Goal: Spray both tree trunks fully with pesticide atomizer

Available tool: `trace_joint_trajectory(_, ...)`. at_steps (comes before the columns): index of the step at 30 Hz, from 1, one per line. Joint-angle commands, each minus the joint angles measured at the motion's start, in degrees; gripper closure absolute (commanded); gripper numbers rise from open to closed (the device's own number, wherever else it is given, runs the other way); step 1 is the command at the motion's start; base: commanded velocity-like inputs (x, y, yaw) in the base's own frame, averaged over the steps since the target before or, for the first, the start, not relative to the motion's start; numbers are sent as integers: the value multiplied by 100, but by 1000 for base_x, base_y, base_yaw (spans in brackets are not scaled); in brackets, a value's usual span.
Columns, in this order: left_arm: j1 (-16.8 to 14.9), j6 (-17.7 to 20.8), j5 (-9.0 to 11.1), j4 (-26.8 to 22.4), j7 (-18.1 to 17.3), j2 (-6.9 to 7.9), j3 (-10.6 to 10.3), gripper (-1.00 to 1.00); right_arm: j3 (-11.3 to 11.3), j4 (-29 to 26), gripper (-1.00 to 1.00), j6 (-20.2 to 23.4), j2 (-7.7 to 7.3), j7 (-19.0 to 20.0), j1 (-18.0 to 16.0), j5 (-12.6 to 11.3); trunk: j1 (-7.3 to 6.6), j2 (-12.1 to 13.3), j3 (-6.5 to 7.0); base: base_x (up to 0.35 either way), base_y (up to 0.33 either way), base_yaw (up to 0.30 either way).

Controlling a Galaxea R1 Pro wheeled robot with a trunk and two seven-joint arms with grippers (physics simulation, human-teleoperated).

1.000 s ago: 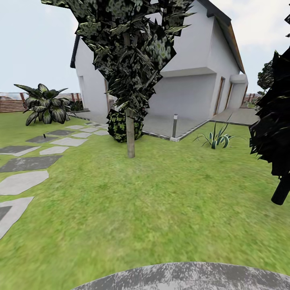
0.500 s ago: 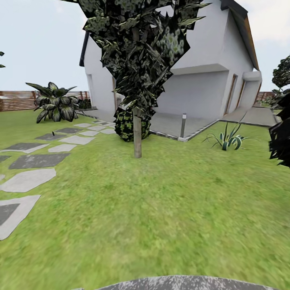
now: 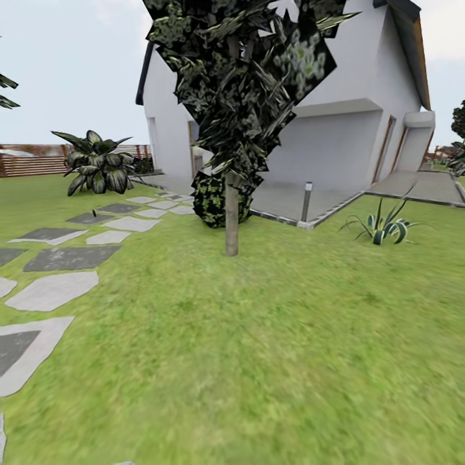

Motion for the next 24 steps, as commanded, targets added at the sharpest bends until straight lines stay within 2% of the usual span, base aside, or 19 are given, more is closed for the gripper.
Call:
trace_joint_trajectory(1, 1, 0, -1, 1, -1, -2, -7, -100, 0, 3, -100, 0, 1, 0, 0, 1, 0, 0, -3, 271, 229, 100)
trace_joint_trajectory(24, 0, 1, 6, 7, -1, 11, 2, -100, 26, 14, -100, 0, 37, -1, 0, -5, 0, 0, -103, 273, 216, 143)
